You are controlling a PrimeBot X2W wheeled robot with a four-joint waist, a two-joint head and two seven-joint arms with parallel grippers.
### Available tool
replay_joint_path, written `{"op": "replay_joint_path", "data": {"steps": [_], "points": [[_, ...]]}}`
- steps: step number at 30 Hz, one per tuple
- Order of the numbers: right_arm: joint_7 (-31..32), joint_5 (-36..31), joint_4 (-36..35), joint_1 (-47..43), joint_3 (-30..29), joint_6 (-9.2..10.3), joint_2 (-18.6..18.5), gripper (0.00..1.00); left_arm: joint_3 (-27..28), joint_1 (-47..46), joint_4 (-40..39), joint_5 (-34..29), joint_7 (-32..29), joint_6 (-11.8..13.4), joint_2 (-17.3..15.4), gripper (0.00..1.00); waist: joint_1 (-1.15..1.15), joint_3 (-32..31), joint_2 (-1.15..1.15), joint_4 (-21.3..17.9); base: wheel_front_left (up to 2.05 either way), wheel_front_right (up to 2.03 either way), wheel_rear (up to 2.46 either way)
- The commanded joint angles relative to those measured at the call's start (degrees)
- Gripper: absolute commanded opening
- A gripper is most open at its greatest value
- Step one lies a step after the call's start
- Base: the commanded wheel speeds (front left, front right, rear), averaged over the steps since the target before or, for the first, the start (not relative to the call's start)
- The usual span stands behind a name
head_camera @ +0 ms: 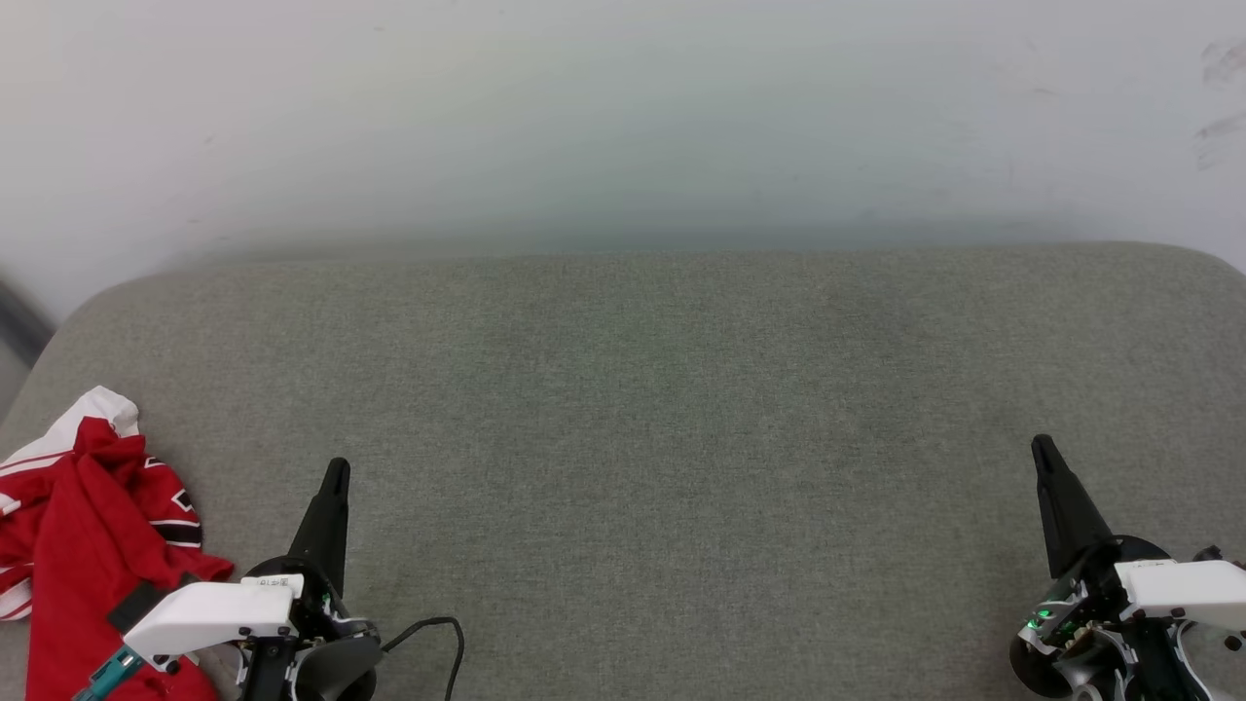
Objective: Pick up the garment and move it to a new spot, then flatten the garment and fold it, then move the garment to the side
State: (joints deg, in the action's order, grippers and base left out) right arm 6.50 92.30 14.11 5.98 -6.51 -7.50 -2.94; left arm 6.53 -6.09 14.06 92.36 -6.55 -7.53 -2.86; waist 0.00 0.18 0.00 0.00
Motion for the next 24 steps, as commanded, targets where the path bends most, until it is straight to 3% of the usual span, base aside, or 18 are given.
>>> {"op": "replay_joint_path", "data": {"steps": [1, 20, 21, 23, 24], "points": [[-0.06, 0.00, -0.09, 0.82, 0.05, 0.04, 0.32, 0.00, 0.07, -0.47, -0.07, -0.24, 0.08, -0.09, 0.08, 0.00, 0.00, 0.00, 0.00, 0.00, 0.00, 0.00, 0.00], [-0.06, -0.01, -0.09, 0.82, 0.05, 0.04, 0.32, 0.00, 0.07, -0.47, -0.07, -0.24, 0.08, -0.09, 0.08, 0.00, 0.00, 0.00, 0.00, 0.00, 0.00, 0.00, 0.00], [-0.03, -0.01, 0.00, -0.01, -0.01, 0.00, 0.00, 1.00, -0.01, 0.01, 0.01, -0.01, 0.03, 0.00, 0.00, 1.00, 0.00, 0.00, 0.00, 0.00, 0.00, 0.00, 0.00], [-0.04, -0.02, 0.90, -0.77, 0.03, 0.01, 0.01, 1.00, -0.19, 0.64, 0.95, 0.00, 0.05, 0.02, 0.05, 1.00, 0.00, 0.01, 0.00, 0.00, 0.00, 0.00, 0.00], [-0.08, -0.03, 1.30, -1.31, 0.04, 0.01, 0.01, 0.00, -0.32, 1.16, 1.41, -0.01, 0.09, 0.02, 0.09, 0.00, 0.00, 0.01, 0.00, -0.01, 0.00, 0.00, 0.00]]}}
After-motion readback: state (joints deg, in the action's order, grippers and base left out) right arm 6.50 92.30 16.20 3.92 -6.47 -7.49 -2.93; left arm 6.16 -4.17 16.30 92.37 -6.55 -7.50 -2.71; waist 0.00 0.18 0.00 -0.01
